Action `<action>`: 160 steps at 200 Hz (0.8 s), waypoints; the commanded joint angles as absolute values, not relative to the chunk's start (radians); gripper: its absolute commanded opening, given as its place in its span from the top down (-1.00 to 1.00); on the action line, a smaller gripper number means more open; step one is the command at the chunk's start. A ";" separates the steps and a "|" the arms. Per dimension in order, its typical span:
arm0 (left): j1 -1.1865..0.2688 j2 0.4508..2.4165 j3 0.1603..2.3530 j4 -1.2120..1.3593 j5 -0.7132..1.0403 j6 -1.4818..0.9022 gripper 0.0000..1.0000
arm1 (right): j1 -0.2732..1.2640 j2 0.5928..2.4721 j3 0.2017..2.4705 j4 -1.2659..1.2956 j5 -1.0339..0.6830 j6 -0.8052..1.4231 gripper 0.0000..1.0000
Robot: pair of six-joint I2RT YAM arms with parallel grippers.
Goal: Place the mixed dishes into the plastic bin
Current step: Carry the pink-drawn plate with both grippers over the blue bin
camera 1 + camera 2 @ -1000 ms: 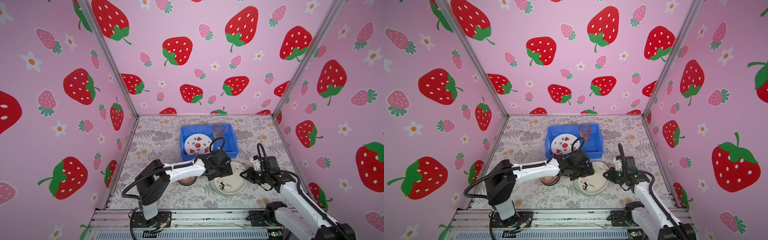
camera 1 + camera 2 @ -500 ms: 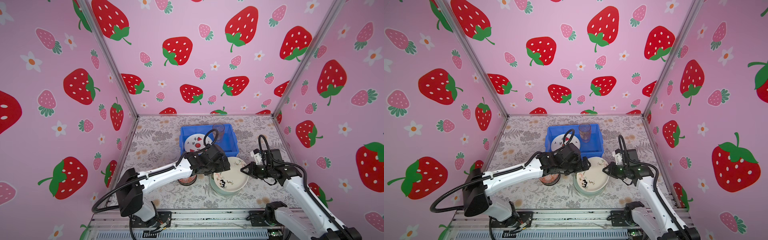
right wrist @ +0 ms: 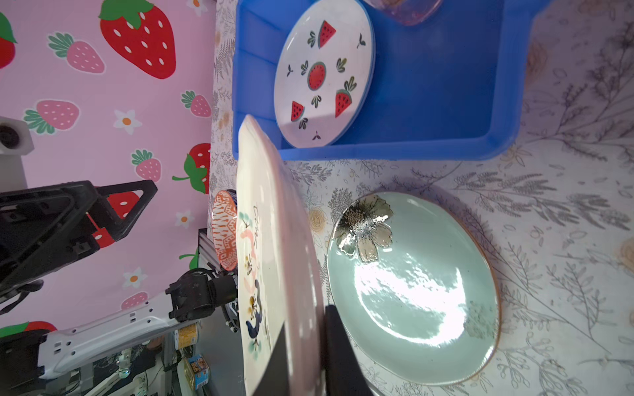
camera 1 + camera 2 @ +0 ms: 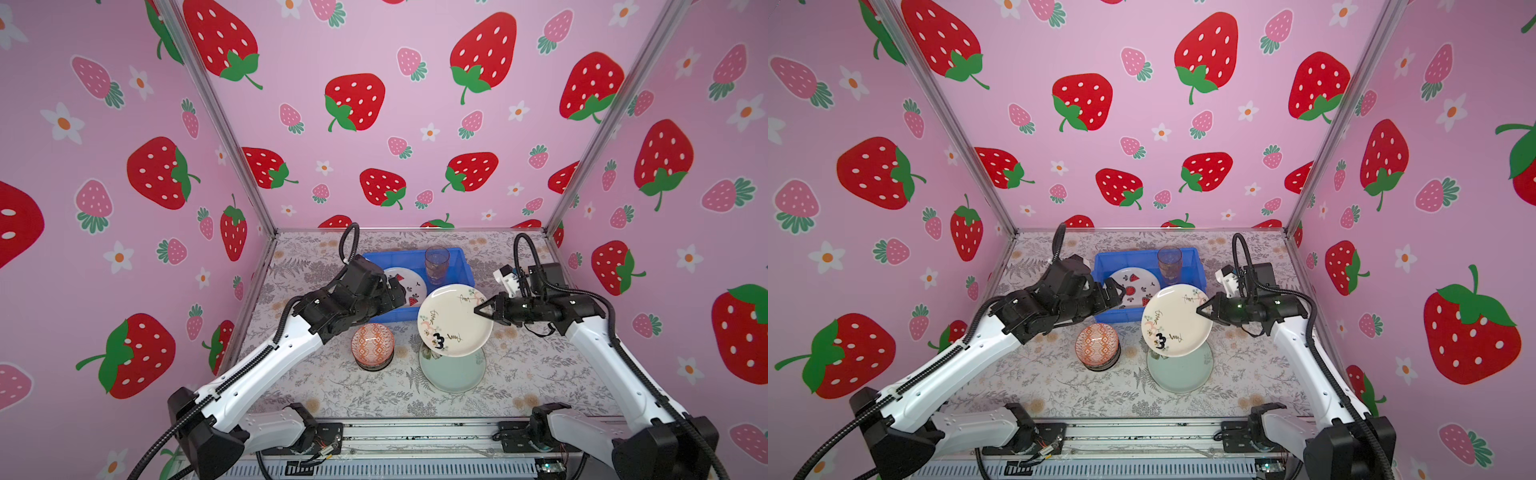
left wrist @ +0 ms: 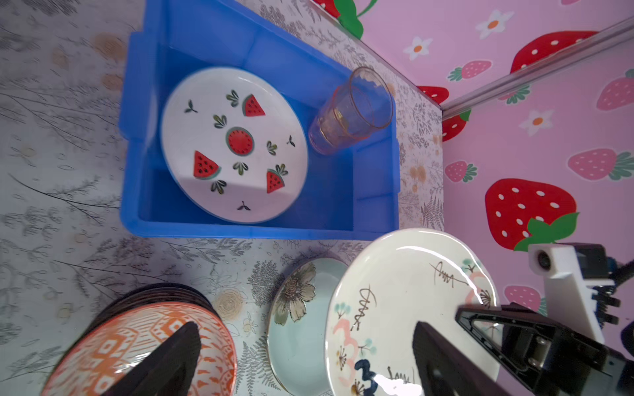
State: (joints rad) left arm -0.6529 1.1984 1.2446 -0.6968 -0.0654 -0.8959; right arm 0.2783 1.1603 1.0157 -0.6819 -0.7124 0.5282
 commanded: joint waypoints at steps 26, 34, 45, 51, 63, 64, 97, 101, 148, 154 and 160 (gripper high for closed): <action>-0.441 1.217 1.403 -0.835 -0.027 -0.658 -0.98 | 0.306 1.275 1.116 -0.459 -0.753 0.610 1.00; -0.399 1.230 1.421 -0.836 -0.006 -0.632 -0.98 | 0.316 1.295 1.127 -0.425 -0.745 0.631 1.00; -0.355 1.251 1.446 -0.835 0.015 -0.603 -0.98 | 0.335 1.318 1.135 -0.366 -0.730 0.670 1.00; -0.335 1.265 1.456 -0.829 0.026 -0.590 -0.98 | 0.347 1.330 1.137 -0.338 -0.720 0.690 1.00; -0.303 1.295 1.476 -0.817 0.049 -0.573 -0.98 | 0.369 1.358 1.141 -0.269 -0.691 0.729 1.00; -0.301 1.298 1.477 -0.815 0.050 -0.571 -0.98 | 0.372 1.361 1.141 -0.264 -0.690 0.733 1.00; -0.262 1.378 1.504 -0.741 0.113 -0.546 -0.98 | 0.440 1.442 1.150 -0.125 -0.618 0.821 1.00; -0.259 1.388 1.505 -0.730 0.118 -0.539 -0.98 | 0.447 1.450 1.154 -0.114 -0.605 0.829 1.00; -0.245 1.454 1.499 -0.658 0.131 -0.505 -0.98 | 0.523 1.571 1.197 0.018 -0.525 0.922 1.00; -0.241 1.457 1.493 -0.651 0.152 -0.502 -0.98 | 0.530 1.587 1.200 0.031 -0.518 0.931 1.00; -0.237 1.458 1.489 -0.644 0.163 -0.501 -0.98 | 0.536 1.602 1.203 0.045 -0.514 0.940 1.00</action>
State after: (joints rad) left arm -0.2550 1.4616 1.4639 -0.6987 0.1184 -0.5388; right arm 0.5121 1.5814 1.1378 -0.1314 -0.5316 0.8532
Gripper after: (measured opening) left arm 0.990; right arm 0.134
